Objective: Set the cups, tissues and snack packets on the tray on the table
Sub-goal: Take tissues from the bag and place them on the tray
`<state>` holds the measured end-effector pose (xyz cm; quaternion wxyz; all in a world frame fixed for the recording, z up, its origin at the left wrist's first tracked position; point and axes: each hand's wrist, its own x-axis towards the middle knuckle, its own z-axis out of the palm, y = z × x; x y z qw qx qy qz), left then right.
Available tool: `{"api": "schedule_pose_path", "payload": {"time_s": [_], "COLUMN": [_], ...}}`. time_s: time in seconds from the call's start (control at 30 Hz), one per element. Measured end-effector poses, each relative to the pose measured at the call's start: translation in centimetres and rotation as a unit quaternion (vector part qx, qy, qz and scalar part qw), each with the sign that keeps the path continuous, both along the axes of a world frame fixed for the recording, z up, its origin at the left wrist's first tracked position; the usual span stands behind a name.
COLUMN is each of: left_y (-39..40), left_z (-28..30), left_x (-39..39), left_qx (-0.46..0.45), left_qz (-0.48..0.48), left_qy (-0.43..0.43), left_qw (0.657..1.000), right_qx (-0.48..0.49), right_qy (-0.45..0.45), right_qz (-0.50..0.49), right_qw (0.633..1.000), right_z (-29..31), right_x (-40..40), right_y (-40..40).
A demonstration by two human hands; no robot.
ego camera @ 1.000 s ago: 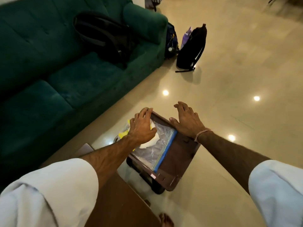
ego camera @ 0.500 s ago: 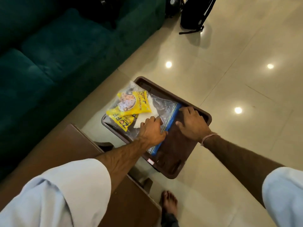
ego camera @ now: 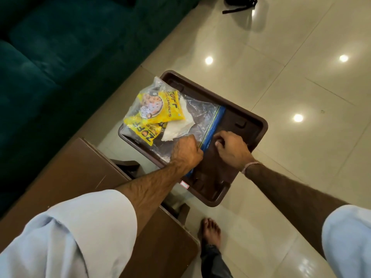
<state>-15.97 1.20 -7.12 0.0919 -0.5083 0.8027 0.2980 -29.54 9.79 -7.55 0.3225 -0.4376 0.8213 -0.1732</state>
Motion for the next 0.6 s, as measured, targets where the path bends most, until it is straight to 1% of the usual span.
{"api": "schedule_pose_path", "payload": {"time_s": [0.07, 0.13, 0.2, 0.33, 0.4, 0.43, 0.5, 0.6], "left_y": [0.2, 0.2, 0.1, -0.2, -0.2, -0.1, 0.1, 0.3], "left_z": [-0.1, -0.2, -0.2, 0.3, 0.9, 1.2, 2.0, 2.8], "left_x": [-0.2, -0.5, -0.9, -1.3, -1.2, -1.2, -1.1, 0.0], "left_qx": [0.004, 0.004, 0.002, 0.0, -0.015, -0.035, -0.076, -0.12], "left_qz": [0.008, 0.019, 0.033, 0.059, 0.091, 0.107, 0.106, 0.116], "left_qy": [0.007, -0.007, -0.015, 0.006, 0.039, 0.064, 0.101, 0.166], "left_qw": [1.0, 1.0, 0.999, 0.998, 0.995, 0.992, 0.986, 0.972], "right_qx": [-0.01, -0.009, -0.012, -0.036, -0.05, -0.061, -0.074, -0.083], "right_qy": [-0.033, -0.073, -0.13, -0.24, -0.283, -0.296, -0.299, -0.281], "right_qz": [-0.025, -0.052, -0.091, -0.159, -0.2, -0.225, -0.259, -0.261], "right_qw": [0.999, 0.996, 0.987, 0.957, 0.937, 0.926, 0.915, 0.92], "right_z": [0.0, 0.1, 0.2, 0.1, 0.1, 0.1, 0.1, 0.2], "right_x": [0.3, 0.7, 1.0, 1.4, 1.8, 1.9, 2.2, 2.7], "right_y": [-0.4, -0.8, -1.1, -1.6, -2.2, -2.6, -3.6, -5.9]}}
